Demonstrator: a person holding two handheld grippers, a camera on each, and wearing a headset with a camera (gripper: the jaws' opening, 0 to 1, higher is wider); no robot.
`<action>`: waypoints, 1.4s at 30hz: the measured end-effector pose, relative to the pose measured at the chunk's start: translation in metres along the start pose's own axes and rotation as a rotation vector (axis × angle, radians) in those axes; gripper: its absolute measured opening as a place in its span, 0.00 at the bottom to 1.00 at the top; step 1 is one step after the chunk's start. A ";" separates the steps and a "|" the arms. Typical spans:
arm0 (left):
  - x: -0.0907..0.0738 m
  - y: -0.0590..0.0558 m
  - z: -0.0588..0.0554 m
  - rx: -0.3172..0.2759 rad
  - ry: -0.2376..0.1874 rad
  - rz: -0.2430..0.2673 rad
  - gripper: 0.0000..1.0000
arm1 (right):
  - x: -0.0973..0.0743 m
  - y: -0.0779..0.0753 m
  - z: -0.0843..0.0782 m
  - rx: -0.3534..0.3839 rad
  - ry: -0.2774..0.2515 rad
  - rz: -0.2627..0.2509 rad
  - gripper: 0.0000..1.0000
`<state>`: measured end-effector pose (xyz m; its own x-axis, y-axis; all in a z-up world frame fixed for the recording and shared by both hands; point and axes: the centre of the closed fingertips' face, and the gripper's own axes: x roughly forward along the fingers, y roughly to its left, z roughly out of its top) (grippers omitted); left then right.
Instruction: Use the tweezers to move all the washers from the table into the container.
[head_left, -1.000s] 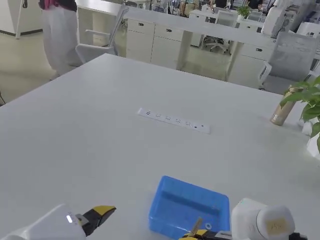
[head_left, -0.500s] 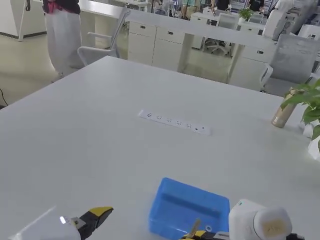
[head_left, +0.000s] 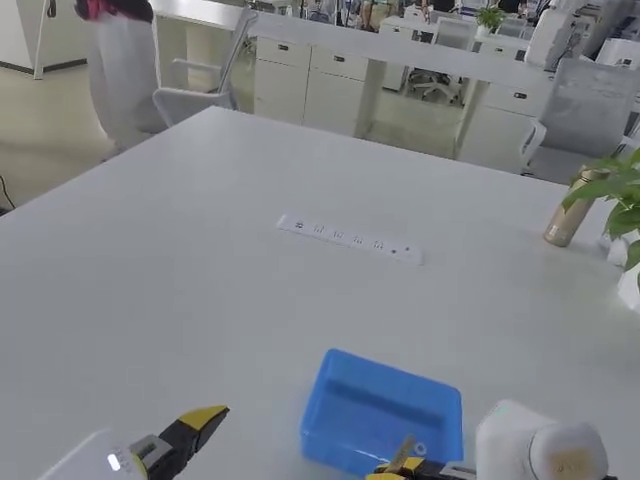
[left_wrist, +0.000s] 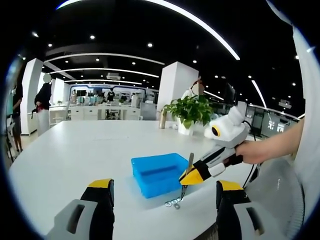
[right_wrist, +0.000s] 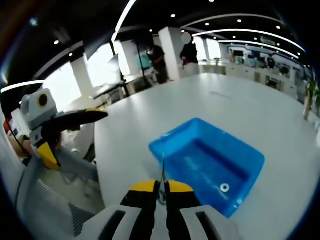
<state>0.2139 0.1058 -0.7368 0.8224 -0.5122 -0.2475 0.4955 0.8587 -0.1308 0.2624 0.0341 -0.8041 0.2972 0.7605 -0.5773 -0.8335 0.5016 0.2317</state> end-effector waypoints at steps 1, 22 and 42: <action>0.000 0.001 -0.001 0.004 0.003 0.002 0.86 | 0.000 0.000 0.000 0.000 0.000 0.002 0.03; 0.000 0.001 -0.003 0.039 0.015 0.003 0.78 | -0.003 0.003 -0.015 -0.243 -0.021 0.087 0.03; 0.001 0.001 -0.009 0.057 0.048 0.001 0.74 | 0.014 0.006 -0.015 -0.356 0.091 0.126 0.04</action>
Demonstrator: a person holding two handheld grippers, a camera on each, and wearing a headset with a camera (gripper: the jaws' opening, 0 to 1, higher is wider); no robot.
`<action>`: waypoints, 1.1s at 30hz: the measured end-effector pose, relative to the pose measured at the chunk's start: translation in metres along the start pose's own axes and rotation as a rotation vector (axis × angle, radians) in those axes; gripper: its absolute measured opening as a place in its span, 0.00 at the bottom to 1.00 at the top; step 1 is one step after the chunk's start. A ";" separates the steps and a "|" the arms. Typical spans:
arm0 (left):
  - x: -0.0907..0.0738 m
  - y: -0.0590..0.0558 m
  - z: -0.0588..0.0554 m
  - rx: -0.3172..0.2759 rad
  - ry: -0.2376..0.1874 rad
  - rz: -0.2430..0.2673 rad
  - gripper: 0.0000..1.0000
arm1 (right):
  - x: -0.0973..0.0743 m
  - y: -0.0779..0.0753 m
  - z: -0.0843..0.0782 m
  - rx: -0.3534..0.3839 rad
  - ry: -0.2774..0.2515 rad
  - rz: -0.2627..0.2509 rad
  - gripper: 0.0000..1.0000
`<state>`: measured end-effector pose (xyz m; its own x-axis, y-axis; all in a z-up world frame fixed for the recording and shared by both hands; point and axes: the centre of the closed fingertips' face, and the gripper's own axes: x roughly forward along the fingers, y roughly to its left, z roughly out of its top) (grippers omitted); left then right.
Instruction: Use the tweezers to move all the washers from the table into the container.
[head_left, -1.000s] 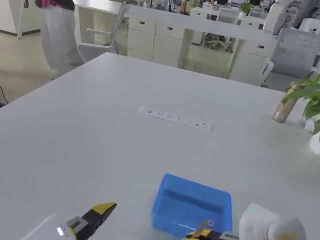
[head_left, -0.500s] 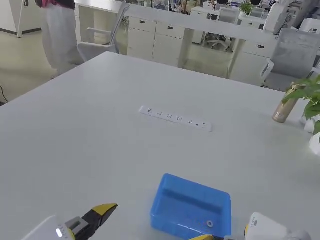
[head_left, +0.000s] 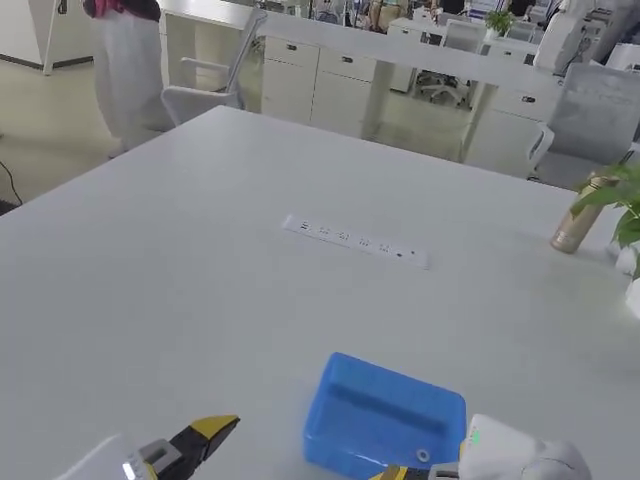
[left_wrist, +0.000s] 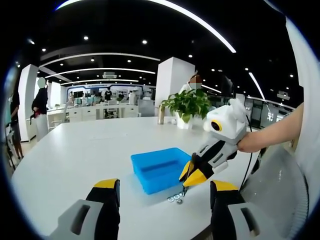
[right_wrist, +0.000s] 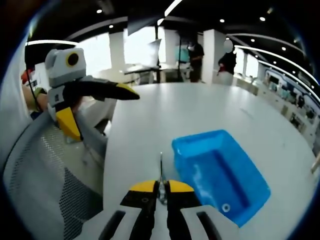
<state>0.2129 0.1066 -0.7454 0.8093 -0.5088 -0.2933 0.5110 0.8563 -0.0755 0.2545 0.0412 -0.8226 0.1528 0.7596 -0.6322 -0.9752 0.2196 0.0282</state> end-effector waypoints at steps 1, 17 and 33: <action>0.000 0.000 0.000 0.000 -0.001 0.002 0.74 | 0.001 0.000 -0.001 0.000 0.003 -0.002 0.03; -0.001 0.001 0.000 0.010 -0.005 0.007 0.72 | 0.000 -0.001 0.000 0.139 -0.067 -0.061 0.03; -0.001 0.003 -0.001 0.009 0.004 0.011 0.70 | 0.001 -0.006 0.001 0.153 -0.075 -0.076 0.03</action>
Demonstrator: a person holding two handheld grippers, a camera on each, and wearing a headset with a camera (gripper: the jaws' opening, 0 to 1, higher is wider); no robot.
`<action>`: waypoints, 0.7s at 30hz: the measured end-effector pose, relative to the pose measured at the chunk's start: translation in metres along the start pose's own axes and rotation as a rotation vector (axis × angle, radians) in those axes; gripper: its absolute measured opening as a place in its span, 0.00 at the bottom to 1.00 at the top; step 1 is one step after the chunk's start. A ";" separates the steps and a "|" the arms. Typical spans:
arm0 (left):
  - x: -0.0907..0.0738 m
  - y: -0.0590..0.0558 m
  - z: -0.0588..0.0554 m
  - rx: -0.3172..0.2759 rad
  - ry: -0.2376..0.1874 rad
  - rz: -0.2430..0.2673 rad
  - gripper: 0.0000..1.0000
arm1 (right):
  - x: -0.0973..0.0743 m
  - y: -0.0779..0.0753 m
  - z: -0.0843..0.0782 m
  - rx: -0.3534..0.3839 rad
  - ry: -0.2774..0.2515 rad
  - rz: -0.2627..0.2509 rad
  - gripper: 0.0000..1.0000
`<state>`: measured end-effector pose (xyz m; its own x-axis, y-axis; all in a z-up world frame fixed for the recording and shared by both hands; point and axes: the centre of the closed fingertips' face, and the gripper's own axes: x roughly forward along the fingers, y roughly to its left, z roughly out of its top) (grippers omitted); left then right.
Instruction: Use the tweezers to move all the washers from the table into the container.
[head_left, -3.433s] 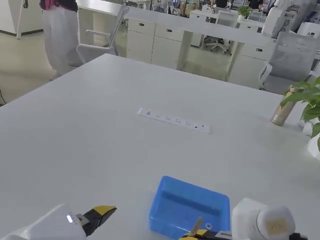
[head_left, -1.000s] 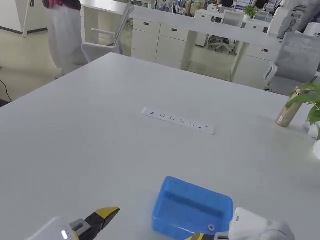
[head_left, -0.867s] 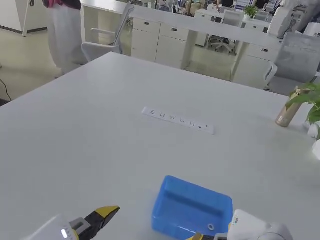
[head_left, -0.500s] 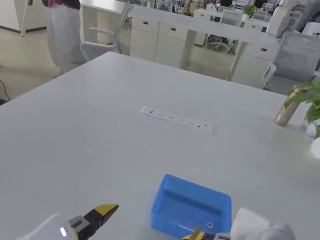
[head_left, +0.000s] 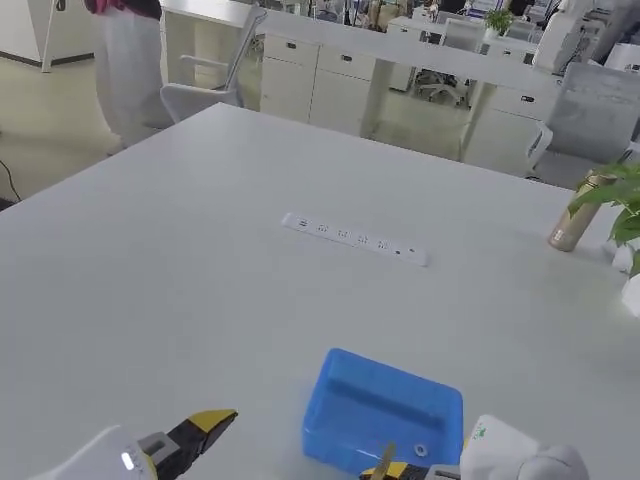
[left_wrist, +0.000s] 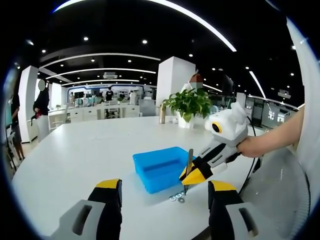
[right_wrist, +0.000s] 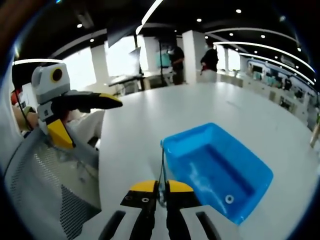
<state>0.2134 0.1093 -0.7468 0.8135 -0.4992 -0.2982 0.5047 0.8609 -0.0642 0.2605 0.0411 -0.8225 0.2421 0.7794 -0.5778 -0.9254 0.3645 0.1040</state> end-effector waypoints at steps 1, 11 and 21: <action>0.000 0.000 0.000 0.001 0.001 0.000 0.70 | 0.000 0.001 0.000 0.000 -0.001 -0.002 0.03; 0.000 -0.001 -0.001 0.003 0.007 -0.003 0.69 | 0.000 0.002 0.001 0.016 -0.013 -0.032 0.03; -0.001 0.000 -0.003 0.007 0.013 -0.001 0.68 | 0.000 0.002 0.001 0.012 -0.013 -0.029 0.03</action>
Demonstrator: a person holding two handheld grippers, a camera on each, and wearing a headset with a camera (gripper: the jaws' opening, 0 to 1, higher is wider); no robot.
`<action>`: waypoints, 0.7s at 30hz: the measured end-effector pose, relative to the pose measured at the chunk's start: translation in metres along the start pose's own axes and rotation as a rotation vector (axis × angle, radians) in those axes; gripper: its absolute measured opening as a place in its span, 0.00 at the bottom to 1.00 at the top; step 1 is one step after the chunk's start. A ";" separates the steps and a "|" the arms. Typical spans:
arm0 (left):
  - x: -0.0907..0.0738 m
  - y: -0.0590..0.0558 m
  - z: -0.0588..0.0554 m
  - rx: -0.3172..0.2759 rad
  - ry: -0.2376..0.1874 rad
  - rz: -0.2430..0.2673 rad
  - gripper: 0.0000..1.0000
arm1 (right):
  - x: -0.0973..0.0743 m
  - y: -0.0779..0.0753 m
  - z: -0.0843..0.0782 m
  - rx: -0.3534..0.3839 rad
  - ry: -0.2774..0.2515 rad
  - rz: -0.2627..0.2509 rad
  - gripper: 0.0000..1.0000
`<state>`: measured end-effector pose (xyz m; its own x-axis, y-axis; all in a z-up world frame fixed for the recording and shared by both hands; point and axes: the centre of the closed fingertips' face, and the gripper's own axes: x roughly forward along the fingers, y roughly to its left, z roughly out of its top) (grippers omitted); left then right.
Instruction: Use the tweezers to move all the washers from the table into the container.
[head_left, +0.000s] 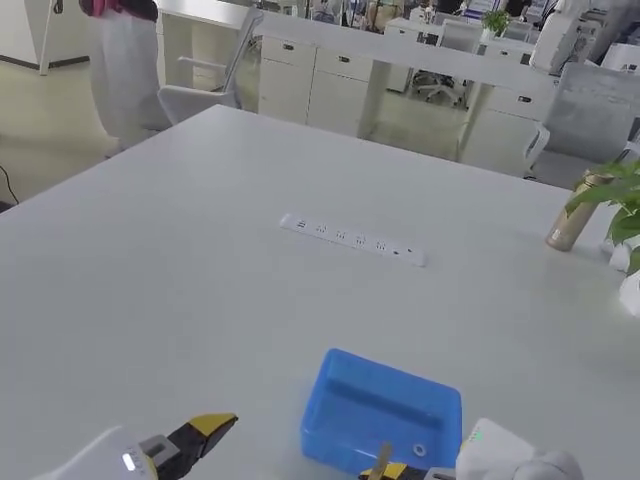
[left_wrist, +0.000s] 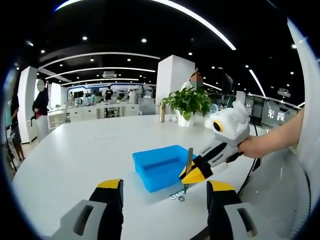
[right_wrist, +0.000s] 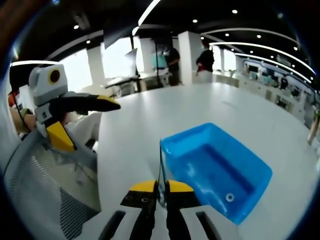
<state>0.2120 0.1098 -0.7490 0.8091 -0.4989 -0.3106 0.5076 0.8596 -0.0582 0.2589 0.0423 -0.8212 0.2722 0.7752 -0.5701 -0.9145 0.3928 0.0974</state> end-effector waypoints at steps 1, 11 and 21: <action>0.000 0.000 0.000 -0.001 0.000 0.000 0.68 | 0.000 -0.001 0.000 0.004 -0.001 -0.003 0.03; 0.000 0.000 -0.001 0.002 0.006 -0.002 0.67 | -0.002 -0.003 -0.001 0.058 -0.006 -0.015 0.03; 0.000 -0.001 -0.002 0.003 0.010 -0.006 0.65 | -0.016 -0.003 0.010 0.068 -0.034 -0.023 0.03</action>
<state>0.2112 0.1090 -0.7508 0.8028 -0.5032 -0.3199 0.5136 0.8561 -0.0578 0.2606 0.0334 -0.8038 0.3040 0.7816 -0.5447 -0.8856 0.4426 0.1408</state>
